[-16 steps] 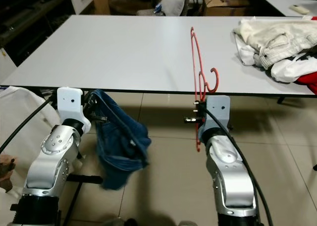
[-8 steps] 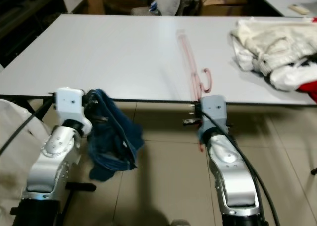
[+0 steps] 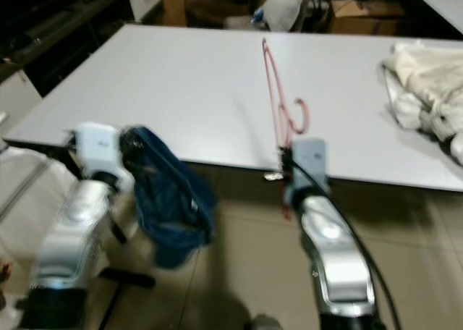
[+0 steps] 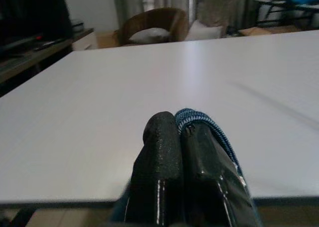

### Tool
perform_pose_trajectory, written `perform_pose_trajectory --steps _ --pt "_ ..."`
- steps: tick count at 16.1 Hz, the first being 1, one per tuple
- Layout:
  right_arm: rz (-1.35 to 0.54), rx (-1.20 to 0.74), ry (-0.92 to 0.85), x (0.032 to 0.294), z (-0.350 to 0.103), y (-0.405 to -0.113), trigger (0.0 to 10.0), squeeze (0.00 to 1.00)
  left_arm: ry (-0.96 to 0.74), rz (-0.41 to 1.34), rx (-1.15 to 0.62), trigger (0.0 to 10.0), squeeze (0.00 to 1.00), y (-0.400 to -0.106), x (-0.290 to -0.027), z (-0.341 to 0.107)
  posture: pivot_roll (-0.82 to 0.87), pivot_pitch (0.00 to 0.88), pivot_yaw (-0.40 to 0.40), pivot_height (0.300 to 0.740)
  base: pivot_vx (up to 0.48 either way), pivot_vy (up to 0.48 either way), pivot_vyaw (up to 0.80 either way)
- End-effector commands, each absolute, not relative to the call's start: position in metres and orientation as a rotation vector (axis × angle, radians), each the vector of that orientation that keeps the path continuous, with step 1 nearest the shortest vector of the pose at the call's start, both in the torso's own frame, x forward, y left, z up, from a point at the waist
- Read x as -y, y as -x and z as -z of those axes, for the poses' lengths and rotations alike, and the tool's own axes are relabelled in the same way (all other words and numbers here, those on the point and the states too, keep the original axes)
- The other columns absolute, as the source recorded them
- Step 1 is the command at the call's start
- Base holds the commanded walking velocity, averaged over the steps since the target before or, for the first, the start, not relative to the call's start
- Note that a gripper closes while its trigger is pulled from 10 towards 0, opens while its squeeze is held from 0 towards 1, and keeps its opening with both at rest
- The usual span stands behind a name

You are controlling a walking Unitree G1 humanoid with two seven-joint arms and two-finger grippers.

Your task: Hang hanger

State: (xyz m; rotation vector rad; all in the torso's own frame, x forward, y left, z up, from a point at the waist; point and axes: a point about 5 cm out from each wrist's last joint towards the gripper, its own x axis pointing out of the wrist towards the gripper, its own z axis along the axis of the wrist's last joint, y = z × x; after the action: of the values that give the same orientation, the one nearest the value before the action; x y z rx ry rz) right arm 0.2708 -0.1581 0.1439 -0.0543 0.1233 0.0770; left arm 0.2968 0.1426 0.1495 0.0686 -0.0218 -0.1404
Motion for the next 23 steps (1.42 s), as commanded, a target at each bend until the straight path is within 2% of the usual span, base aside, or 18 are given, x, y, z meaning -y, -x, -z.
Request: perform_pose_trajectory --steps 1,6,13,16,23 --pt "-0.105 -0.116 0.01 0.152 -0.1467 -0.2716 10.0 0.0 -0.074 0.121 0.052 10.0 0.0 -0.2983 -0.1494 -0.1578 -0.14 0.046 0.054 0.74 0.334 0.0 -0.52" --pt "-0.111 -0.118 0.025 0.1526 -0.1467 -0.2726 10.0 0.0 -0.069 0.125 0.055 10.0 0.0 -0.2983 -0.1493 -0.1588 -0.14 0.042 0.054 0.74 0.336 0.0 -0.27" --pt "-0.13 -0.131 0.039 0.1506 -0.1449 -0.2726 10.0 0.0 -0.048 0.124 0.05 10.0 0.0 -0.2967 -0.1503 -0.1586 -0.13 0.049 0.049 0.74 0.338 0.0 0.0" --pt "-0.136 -0.139 0.035 0.1492 -0.1438 -0.2723 10.0 0.0 -0.048 0.124 0.05 10.0 0.0 -0.2972 -0.1512 -0.1592 -0.13 0.054 0.051 0.74 0.346 0.0 -0.8" --pt "-0.156 -0.139 0.068 0.1497 -0.1462 -0.2745 10.0 0.0 -0.045 0.123 0.054 10.0 0.0 -0.3003 -0.1534 -0.1624 -0.13 0.061 0.062 0.74 0.345 0.0 0.0"
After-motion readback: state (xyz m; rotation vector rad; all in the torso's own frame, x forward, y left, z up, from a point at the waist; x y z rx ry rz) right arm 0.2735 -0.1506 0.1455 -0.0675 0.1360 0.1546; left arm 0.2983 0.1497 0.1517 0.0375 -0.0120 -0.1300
